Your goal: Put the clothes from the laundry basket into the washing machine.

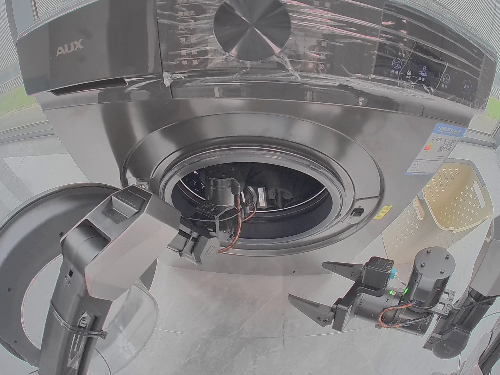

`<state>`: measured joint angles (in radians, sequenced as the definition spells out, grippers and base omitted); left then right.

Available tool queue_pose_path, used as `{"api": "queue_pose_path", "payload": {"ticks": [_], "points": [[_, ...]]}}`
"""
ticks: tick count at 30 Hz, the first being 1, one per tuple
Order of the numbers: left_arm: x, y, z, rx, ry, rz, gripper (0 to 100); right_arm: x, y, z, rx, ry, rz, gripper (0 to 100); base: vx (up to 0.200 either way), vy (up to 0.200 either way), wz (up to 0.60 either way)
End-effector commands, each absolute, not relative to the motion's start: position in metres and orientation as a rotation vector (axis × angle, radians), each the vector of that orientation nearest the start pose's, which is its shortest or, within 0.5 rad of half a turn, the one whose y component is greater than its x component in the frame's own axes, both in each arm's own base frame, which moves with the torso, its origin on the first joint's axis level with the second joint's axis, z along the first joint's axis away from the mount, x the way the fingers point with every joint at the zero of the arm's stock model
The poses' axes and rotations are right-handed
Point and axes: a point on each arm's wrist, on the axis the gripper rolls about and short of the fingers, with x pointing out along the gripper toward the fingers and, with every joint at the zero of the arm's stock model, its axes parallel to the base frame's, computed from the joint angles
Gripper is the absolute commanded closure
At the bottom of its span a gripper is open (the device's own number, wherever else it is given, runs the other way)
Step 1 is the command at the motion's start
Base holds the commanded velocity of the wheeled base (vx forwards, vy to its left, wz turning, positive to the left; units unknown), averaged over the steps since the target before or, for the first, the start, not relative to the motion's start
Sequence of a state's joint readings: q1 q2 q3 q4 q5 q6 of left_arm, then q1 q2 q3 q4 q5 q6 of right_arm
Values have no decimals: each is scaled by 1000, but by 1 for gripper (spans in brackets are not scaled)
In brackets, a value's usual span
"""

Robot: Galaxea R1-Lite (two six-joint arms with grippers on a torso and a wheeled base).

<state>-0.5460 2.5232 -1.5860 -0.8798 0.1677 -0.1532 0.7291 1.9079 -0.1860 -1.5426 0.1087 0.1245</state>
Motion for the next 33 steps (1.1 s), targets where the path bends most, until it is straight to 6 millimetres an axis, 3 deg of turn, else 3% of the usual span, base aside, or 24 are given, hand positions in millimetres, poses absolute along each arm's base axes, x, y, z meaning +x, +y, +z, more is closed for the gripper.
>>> {"api": "queue_pose_path", "payload": {"ticks": [1,2,5,11,26,27,33], "points": [[411,-255,97,-113,129,-396,0,183,167,81,60,228,824,0,0,0,0],[398,-256,102,-106,152,-432,0,184,167,80,59,228,821,0,0,0,0],[389,-257,108,-105,155,-449,0,184,166,80,59,228,817,0,0,0,0],[388,-260,121,-136,112,-488,0,185,165,81,60,226,814,0,0,0,0],[423,-276,64,-134,129,-479,0,186,165,80,59,230,812,0,0,0,0],[427,-277,59,-132,136,-476,100,186,165,80,59,230,812,0,0,0,0],[447,-275,45,-136,129,-448,100,187,165,79,59,231,810,0,0,0,0]]}}
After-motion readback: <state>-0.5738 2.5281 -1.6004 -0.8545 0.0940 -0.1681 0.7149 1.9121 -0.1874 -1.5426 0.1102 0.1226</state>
